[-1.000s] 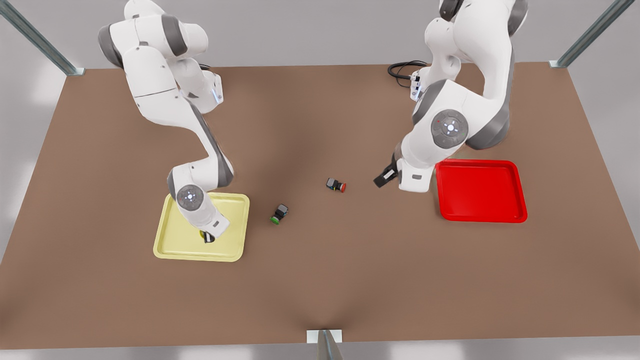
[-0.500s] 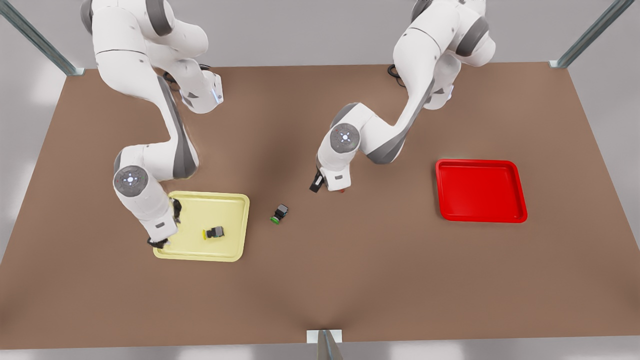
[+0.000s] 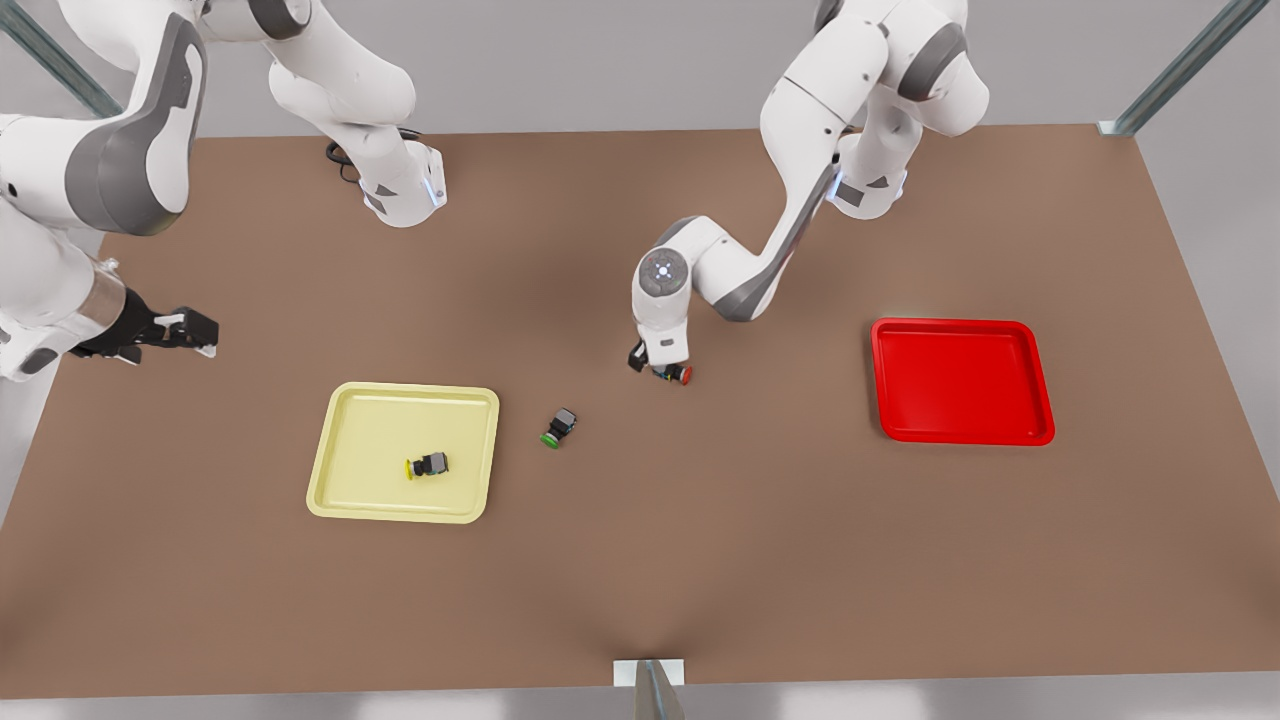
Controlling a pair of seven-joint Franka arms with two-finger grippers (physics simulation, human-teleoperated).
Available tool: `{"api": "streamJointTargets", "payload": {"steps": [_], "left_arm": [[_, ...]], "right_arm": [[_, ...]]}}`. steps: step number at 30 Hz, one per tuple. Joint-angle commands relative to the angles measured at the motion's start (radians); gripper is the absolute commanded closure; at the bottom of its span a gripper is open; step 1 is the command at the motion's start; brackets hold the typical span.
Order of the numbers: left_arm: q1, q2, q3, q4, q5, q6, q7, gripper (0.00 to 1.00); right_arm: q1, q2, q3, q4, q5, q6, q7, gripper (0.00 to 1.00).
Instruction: Place the switches on the corresponding trays according to their colors
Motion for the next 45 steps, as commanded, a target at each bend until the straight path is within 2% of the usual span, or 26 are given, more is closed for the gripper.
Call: {"api": "streamJointTargets", "payload": {"steps": [1,15,34,35,37,38,39,45], "left_arm": [[-0.004,0.000,0.000,-0.013,0.023,0.021,0.001,0.00],[-0.011,0.071,0.028,-0.083,0.052,0.145,-0.078,0.00],[-0.021,0.123,0.038,-0.071,0.071,0.180,-0.098,0.00],[-0.021,0.121,0.038,-0.072,0.069,0.180,-0.098,0.04],[-0.022,0.121,0.038,-0.071,0.071,0.182,-0.098,0.30],[-0.025,0.121,0.038,-0.071,0.071,0.182,-0.098,0.34],[-0.025,0.121,0.038,-0.071,0.071,0.182,-0.098,0.35],[-0.027,0.121,0.038,-0.071,0.071,0.182,-0.098,0.37]], "right_arm": [[-0.004,0.006,0.000,0.000,0.000,0.003,-0.003,0.00],[-0.010,0.033,-0.011,0.032,0.014,0.000,0.004,0.00],[-0.024,0.033,-0.015,0.054,0.014,0.009,0.005,0.00],[-0.028,0.033,-0.017,0.054,0.014,0.008,0.005,0.00],[-0.057,0.030,-0.021,0.078,0.029,-0.002,-0.007,0.00],[-0.053,0.012,-0.018,0.131,0.043,-0.006,0.000,0.00],[-0.065,0.010,-0.023,0.120,0.034,-0.083,0.005,0.00],[-0.050,0.050,-0.015,0.117,0.069,-0.057,0.002,0.00]]}}
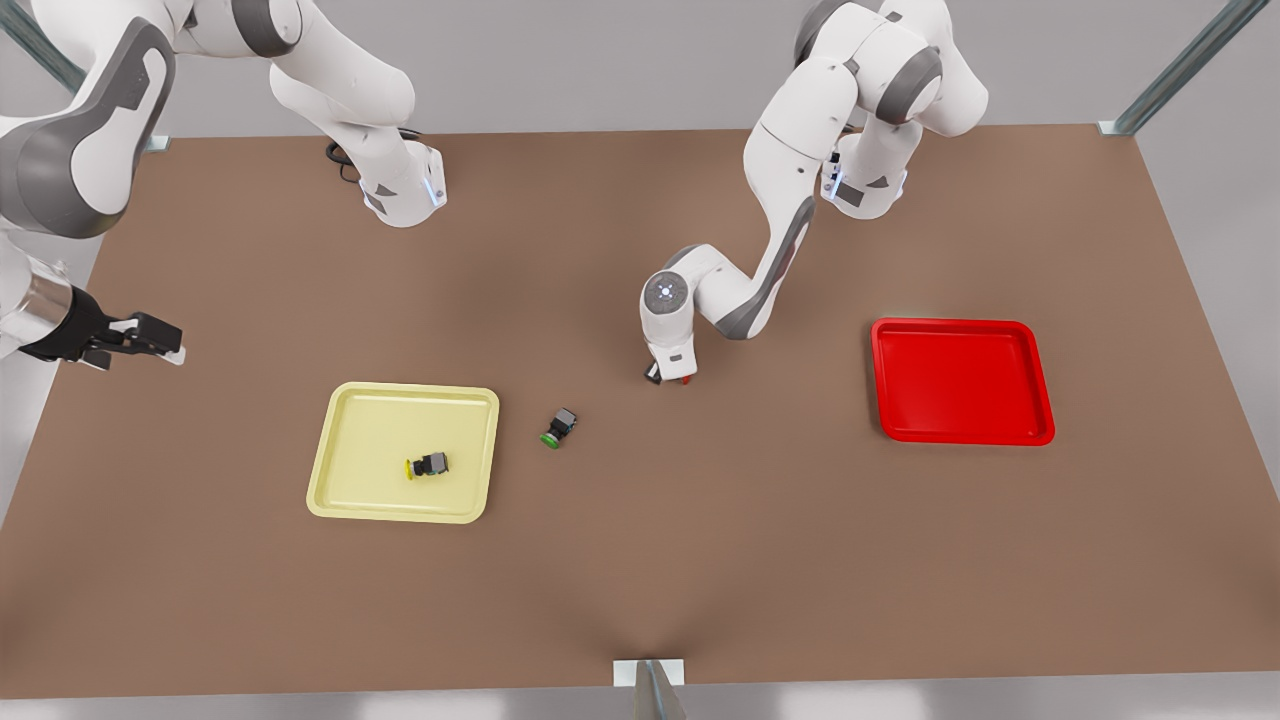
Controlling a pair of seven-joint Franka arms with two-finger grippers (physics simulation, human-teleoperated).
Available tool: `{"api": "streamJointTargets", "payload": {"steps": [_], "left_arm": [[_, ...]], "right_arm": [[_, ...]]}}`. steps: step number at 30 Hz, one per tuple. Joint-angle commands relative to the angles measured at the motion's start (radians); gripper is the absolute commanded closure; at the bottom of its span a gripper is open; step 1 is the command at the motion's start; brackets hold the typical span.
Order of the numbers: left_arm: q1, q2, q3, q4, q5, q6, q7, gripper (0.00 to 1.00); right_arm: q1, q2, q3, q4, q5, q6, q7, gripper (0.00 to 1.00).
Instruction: Place the switches on the corresponding trays according to their colors
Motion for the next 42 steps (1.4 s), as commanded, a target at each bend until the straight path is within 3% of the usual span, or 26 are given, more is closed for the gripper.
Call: {"api": "streamJointTargets", "payload": {"steps": [1,42], "left_arm": [[-0.001,0.000,0.000,0.000,0.000,0.000,0.000,0.37],[-0.004,-0.009,0.000,0.000,0.005,-0.017,0.017,0.44]], "right_arm": [[0.000,0.000,0.000,0.000,0.000,0.000,0.000,0.00],[0.043,0.028,0.003,-0.002,-0.003,0.021,0.000,0.00]]}}
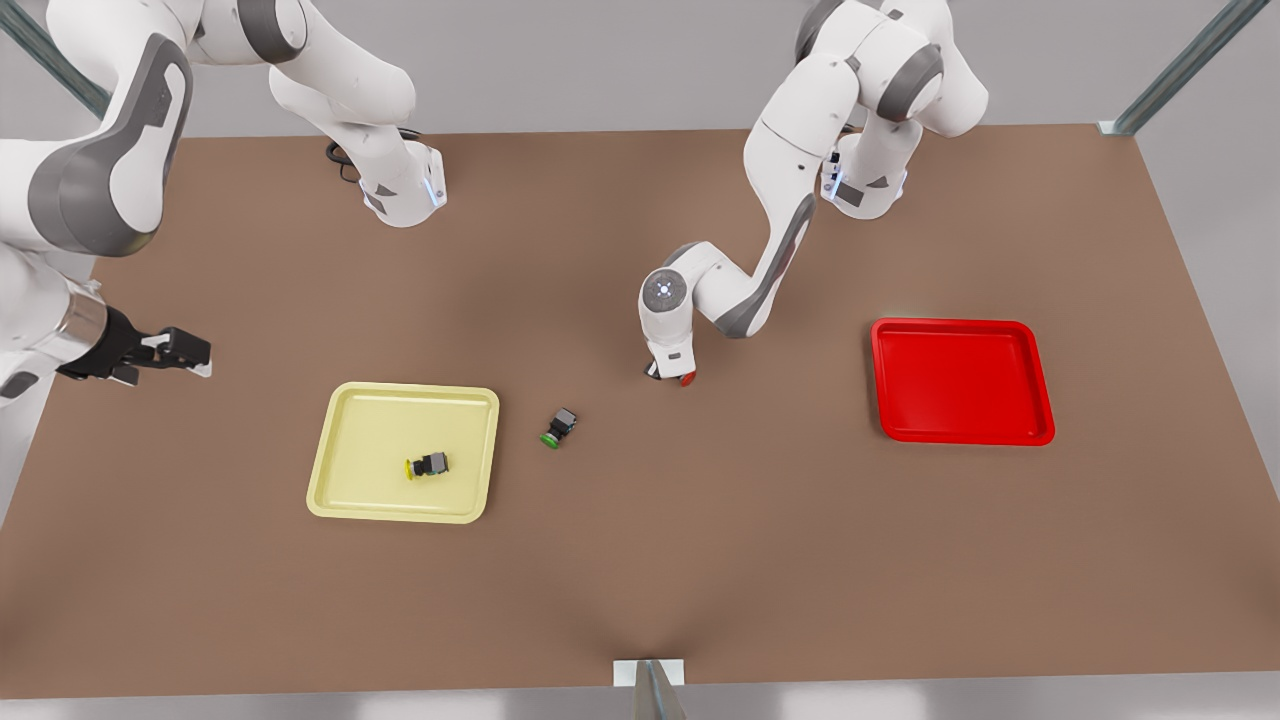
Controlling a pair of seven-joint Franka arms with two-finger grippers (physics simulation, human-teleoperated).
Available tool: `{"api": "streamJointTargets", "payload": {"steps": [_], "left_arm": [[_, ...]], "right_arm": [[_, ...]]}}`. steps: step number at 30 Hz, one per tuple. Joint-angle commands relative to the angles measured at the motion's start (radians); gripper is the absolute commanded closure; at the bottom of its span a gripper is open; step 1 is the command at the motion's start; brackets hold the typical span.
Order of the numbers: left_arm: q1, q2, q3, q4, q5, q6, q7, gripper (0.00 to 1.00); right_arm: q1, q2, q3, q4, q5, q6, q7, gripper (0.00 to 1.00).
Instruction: Place the switches on the corresponding trays according to their colors
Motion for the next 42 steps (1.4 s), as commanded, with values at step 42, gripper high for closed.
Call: {"api": "streamJointTargets", "payload": {"steps": [42], "left_arm": [[0.003,-0.063,0.026,0.000,0.005,-0.091,0.044,0.48]], "right_arm": [[0.048,0.024,-0.002,0.003,-0.007,-0.002,0.002,0.00]]}}
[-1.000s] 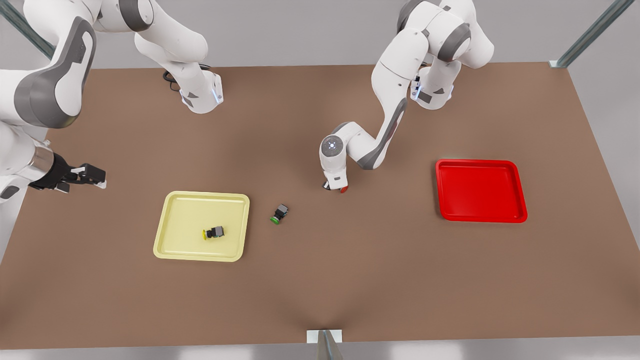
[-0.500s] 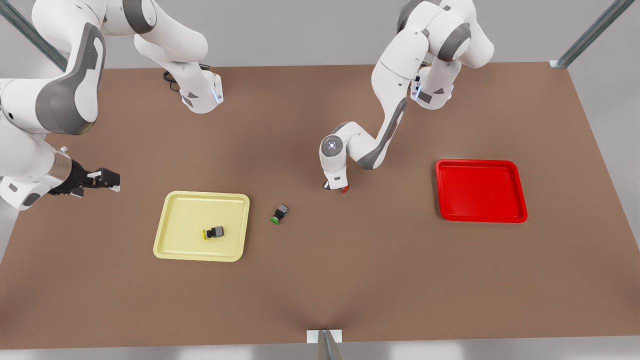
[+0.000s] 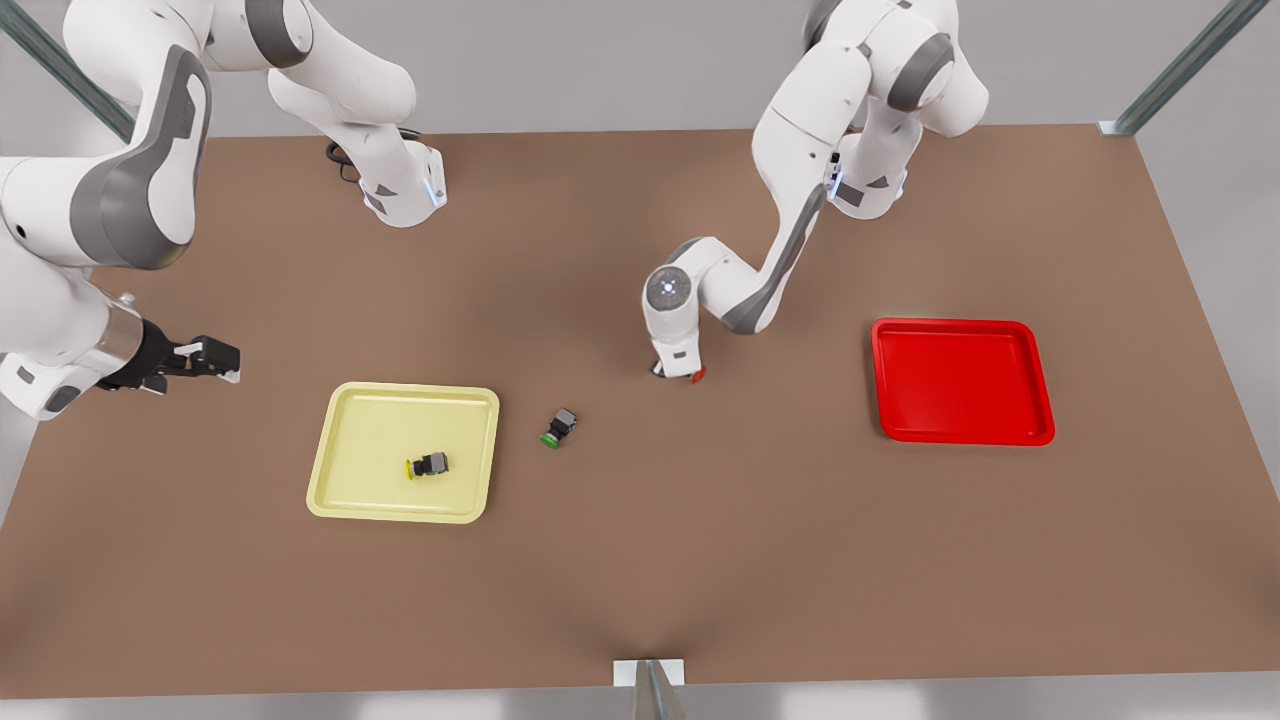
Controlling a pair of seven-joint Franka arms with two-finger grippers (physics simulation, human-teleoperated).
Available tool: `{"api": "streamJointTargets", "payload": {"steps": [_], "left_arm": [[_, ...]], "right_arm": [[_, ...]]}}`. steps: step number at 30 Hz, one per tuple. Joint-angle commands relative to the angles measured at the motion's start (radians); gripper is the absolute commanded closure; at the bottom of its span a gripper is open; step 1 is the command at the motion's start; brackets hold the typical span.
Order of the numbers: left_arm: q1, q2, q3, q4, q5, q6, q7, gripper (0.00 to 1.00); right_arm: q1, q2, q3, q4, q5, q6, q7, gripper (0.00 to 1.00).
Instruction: Place the switches on the corresponding trays according to their colors
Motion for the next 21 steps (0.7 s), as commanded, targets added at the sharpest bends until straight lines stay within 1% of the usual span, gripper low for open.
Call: {"api": "streamJointTargets", "payload": {"steps": [1,6,10,13,15,19,21], "left_arm": [[0.000,-0.014,0.002,-0.002,0.004,-0.013,0.009,0.48],[0.000,-0.100,0.107,-0.012,0.003,-0.131,0.178,0.48],[0.000,-0.190,0.220,-0.129,0.004,-0.127,0.363,0.48],[-0.001,-0.215,0.340,-0.196,0.004,-0.111,0.540,0.48],[-0.003,-0.244,0.439,-0.261,0.004,-0.102,0.679,0.48],[-0.003,-0.319,0.588,-0.470,0.006,0.016,0.836,0.48],[-0.003,-0.309,0.665,-0.490,0.015,0.018,0.911,0.47]], "right_arm": [[0.001,0.000,0.000,0.000,-0.001,0.000,0.000,0.00],[0.000,0.000,0.000,0.000,0.001,0.000,0.000,0.00],[0.000,0.000,0.000,0.000,0.001,0.000,0.000,0.00],[0.001,0.000,0.000,0.000,-0.001,0.000,0.000,0.00],[0.000,0.000,0.000,0.000,-0.001,0.000,0.000,0.00],[0.001,0.000,0.000,-0.002,0.001,0.000,0.000,0.00],[0.001,0.001,0.000,-0.002,0.002,0.002,0.000,0.00]]}}
